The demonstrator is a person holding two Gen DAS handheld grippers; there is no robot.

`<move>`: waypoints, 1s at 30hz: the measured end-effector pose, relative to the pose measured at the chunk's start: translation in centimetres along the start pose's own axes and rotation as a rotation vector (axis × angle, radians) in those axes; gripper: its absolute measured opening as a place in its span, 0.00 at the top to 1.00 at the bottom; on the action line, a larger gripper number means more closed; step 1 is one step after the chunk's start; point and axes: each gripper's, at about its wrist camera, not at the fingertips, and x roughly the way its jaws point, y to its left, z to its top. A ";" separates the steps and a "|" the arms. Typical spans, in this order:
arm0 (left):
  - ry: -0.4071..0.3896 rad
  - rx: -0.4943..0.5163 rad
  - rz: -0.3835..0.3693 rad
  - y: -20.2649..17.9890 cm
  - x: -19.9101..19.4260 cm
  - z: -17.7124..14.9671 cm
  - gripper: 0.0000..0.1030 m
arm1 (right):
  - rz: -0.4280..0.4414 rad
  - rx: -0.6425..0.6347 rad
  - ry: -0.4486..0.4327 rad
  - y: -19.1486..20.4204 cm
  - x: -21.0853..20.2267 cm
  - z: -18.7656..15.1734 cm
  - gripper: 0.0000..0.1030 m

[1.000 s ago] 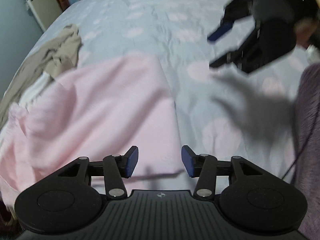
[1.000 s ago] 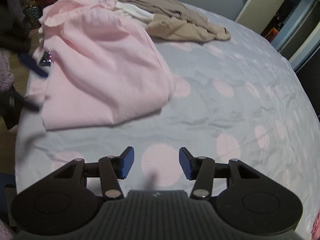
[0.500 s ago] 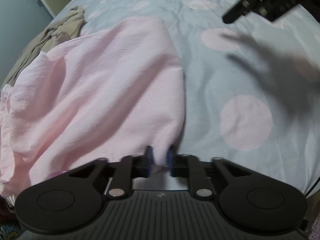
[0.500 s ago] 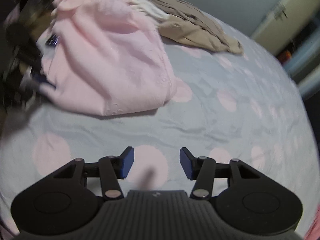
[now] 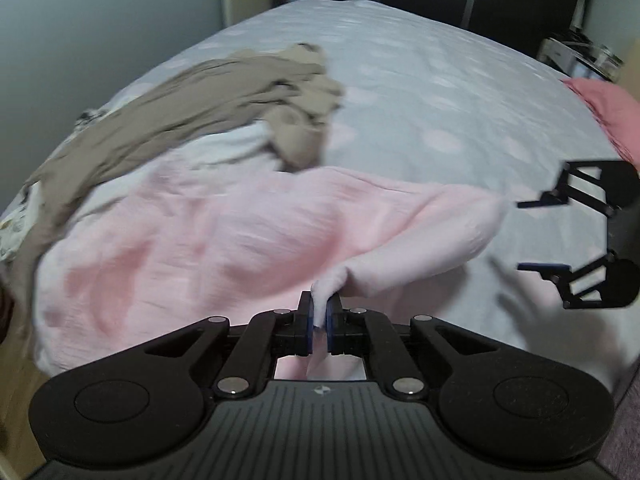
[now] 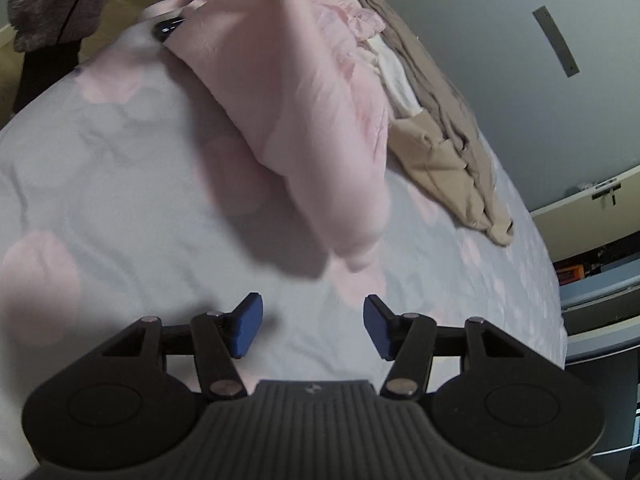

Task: Fold clothes
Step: 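Grasp the pink garment's sleeve end with the left gripper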

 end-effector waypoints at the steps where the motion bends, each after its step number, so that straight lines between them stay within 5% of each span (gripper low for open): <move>1: -0.002 -0.018 0.002 0.6 0.0 0.1 0.96 | -0.004 0.000 -0.006 -0.2 0.2 0.3 0.43; 6: -0.003 -0.042 0.014 1.6 -0.2 -0.5 0.96 | -0.021 -0.019 -0.055 -1.1 -0.2 2.1 0.46; 8: -0.001 -0.052 0.015 2.1 -0.2 -0.7 0.96 | -0.021 0.007 -0.057 -1.9 -0.4 2.6 0.69; 9: -0.001 -0.055 0.015 2.4 0.0 -0.7 0.96 | -0.016 0.034 -0.060 -2.4 -0.5 2.9 0.72; 14: 0.007 -0.056 0.012 3.0 0.4 -1.0 0.96 | -0.003 0.168 -0.096 -4.8 -1.2 3.7 0.76; 24: 0.030 -0.047 0.014 2.8 0.6 -2.1 0.96 | -0.060 -0.046 -0.077 -5.7 -0.6 6.0 0.81; 30: 0.025 -0.062 0.006 3.1 0.5 -2.3 0.96 | 0.062 -0.096 -0.053 -5.1 0.1 7.3 0.82</move>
